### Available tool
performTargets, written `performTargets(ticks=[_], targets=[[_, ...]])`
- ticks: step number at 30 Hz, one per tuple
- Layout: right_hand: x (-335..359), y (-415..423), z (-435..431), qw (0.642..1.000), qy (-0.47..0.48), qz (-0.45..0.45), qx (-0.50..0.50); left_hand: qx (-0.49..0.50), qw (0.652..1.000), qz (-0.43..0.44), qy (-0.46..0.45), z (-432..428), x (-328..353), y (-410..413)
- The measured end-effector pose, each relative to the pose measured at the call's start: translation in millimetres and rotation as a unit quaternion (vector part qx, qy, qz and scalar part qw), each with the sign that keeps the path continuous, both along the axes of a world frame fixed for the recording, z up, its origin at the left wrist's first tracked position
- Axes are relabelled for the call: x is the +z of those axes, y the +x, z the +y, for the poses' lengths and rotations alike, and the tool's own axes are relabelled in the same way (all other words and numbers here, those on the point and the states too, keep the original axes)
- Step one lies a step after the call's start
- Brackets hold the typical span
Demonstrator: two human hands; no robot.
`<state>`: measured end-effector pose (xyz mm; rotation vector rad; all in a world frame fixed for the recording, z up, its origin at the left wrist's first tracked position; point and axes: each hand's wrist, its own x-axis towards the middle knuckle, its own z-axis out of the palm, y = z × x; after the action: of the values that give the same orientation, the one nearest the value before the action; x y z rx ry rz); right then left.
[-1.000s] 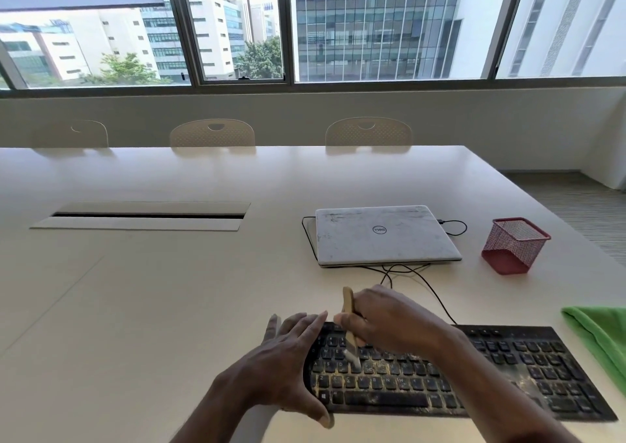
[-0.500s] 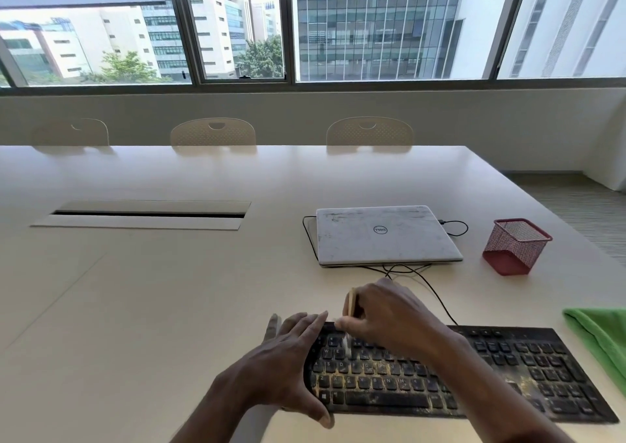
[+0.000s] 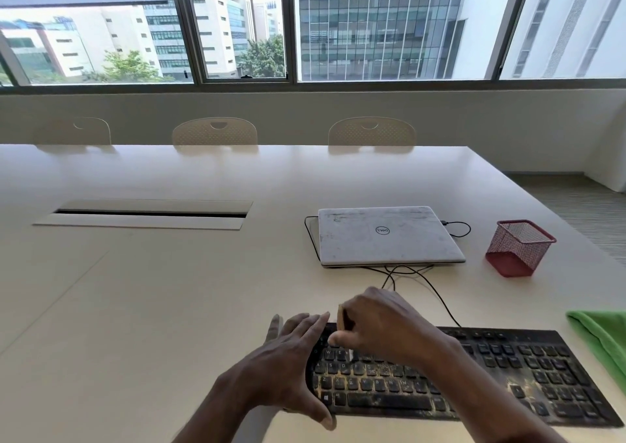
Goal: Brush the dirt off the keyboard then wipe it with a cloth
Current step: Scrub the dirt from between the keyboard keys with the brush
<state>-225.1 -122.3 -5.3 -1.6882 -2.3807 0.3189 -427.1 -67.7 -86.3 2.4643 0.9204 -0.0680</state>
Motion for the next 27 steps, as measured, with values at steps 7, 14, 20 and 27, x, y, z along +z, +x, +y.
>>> performTargets(ticks=[7,14,20,27], targets=[[5.6,1.4,0.5,1.0,-0.023,0.0,0.001,0.0,1.0,-0.002,0.002,0.4,-1.3,-0.3],[9.0,9.0,-0.9,0.998,-0.03,0.056,-0.003,-0.003,1.0,-0.004,-0.006,0.8,0.5,0.1],[10.1,28.1,-8.2,0.995,-0.095,0.039,-0.018,-0.006,1.0,0.005,-0.012,-1.6,6.7,1.5],[9.3,31.4,-10.3,0.991,-0.125,0.056,0.002,-0.017,1.0,0.023,0.009,-3.1,11.1,8.2]])
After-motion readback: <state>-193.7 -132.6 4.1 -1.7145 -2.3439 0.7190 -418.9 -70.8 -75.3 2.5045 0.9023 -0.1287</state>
